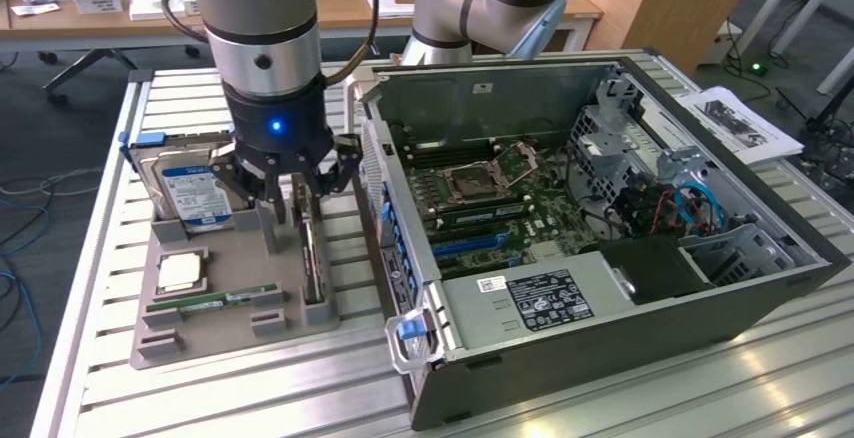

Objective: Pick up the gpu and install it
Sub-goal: 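Pick up the gpu and move the gpu toward the slot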

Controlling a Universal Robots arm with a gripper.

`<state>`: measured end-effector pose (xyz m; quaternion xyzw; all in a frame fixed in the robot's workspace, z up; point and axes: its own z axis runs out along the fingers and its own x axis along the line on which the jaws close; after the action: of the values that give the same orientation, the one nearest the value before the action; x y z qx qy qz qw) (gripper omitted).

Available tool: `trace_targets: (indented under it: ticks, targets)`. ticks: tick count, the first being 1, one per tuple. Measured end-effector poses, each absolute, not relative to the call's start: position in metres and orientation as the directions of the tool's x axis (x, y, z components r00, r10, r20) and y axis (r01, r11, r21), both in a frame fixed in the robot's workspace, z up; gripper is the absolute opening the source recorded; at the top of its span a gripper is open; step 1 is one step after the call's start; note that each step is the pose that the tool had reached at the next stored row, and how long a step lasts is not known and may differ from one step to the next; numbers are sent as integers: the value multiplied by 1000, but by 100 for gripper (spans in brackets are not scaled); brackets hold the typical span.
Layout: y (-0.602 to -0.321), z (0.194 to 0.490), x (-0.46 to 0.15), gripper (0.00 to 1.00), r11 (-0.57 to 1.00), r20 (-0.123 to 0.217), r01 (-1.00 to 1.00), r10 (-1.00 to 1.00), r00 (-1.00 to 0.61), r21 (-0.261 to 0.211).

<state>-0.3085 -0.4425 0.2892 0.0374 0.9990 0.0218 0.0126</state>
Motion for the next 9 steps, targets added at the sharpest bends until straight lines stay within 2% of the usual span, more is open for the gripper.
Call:
trace_targets:
  ticks: [9]
  targets:
    - [-443, 279, -307, 43, 996, -23, 74, 75, -997, 44]
